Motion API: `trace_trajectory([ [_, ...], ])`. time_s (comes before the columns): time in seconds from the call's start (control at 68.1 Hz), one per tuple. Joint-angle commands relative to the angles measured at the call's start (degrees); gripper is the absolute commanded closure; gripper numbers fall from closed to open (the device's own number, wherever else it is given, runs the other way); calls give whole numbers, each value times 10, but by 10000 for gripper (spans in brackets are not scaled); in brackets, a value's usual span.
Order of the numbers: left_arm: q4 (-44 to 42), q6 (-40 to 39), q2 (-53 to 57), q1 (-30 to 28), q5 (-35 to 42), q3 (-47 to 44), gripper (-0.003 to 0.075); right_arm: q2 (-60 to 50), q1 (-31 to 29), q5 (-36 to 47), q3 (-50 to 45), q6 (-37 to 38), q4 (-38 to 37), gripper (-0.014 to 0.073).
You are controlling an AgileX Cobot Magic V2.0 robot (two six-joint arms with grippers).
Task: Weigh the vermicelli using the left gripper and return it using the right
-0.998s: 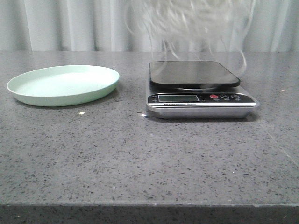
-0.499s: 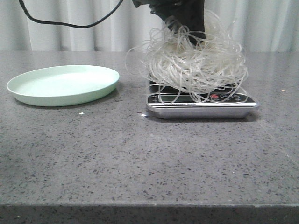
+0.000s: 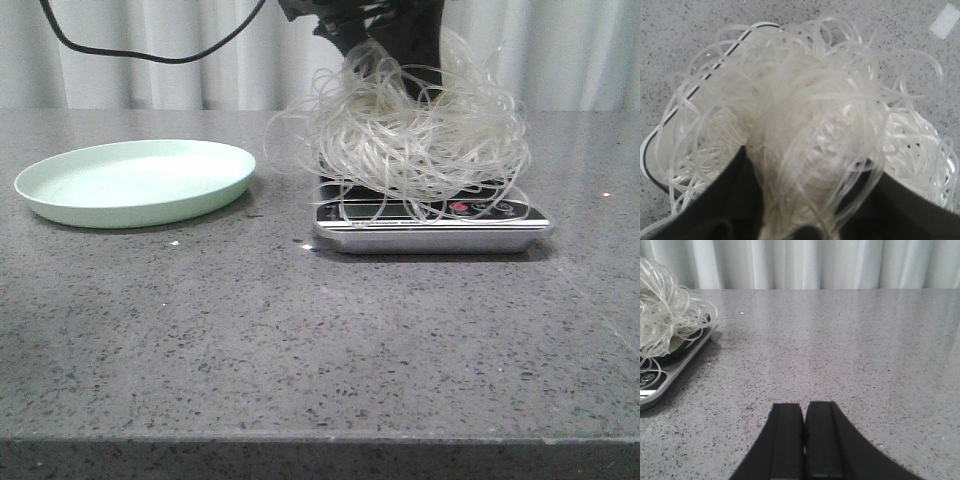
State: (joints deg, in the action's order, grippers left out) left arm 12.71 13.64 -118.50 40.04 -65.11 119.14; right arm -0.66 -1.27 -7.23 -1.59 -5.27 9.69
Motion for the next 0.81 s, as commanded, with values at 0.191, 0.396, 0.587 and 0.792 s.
trace_trajectory([
  [0.191, -8, 0, 32, 3, -37, 74, 118, -8, -3, 48, 4, -2, -2, 442],
  [0.396, -38, -12, 44, 3, -71, 144, 121, -8, -3, 48, 4, -2, -2, 442],
  [0.587, -111, -54, 97, -5, -71, 142, 121, -8, -3, 48, 4, -2, -2, 442],
  [0.792, -109, -54, 154, -43, -70, 120, 136, -8, -3, 48, 4, -2, -2, 442],
])
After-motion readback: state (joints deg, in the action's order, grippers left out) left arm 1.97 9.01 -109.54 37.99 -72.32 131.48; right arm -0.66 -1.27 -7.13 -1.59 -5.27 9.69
